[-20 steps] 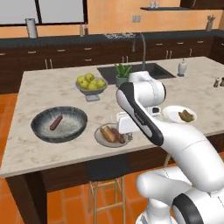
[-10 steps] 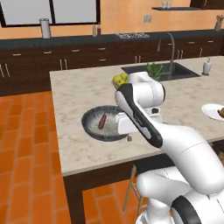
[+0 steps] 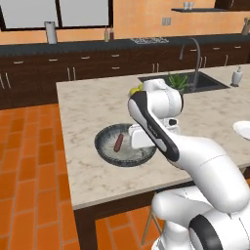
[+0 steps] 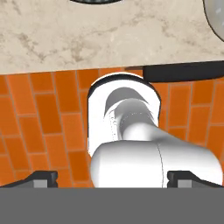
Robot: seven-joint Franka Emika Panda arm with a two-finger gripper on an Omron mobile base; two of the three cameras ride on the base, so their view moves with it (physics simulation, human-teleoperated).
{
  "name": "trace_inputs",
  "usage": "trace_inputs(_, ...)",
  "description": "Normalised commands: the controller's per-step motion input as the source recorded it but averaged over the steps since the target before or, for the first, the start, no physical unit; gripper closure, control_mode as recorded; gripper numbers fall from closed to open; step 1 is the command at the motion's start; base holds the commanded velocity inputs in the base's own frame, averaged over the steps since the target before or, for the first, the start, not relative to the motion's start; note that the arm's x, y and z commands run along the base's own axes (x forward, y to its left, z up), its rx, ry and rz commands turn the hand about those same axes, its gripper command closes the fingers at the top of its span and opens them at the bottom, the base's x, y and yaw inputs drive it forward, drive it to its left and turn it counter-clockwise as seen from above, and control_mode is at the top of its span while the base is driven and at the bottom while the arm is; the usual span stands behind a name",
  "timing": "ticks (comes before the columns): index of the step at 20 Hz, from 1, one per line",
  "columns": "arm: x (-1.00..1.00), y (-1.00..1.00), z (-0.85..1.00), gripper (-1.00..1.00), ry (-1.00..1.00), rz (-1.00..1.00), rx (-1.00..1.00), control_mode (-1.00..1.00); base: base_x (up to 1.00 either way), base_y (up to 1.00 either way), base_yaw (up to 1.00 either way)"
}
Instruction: Place one bun and one sausage from the bowl on each plate.
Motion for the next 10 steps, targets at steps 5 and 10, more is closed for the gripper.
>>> trace_inputs(5,0.53,0.35,0.07,-1.00,-0.10,-0.01,0.00,-1.00,0.08,0.04,-0.01)
trace_inputs(10,1.00,0.47,0.07,-1.00,-0.12,-0.02,-0.01,-1.00,0.00,0.00,0.00)
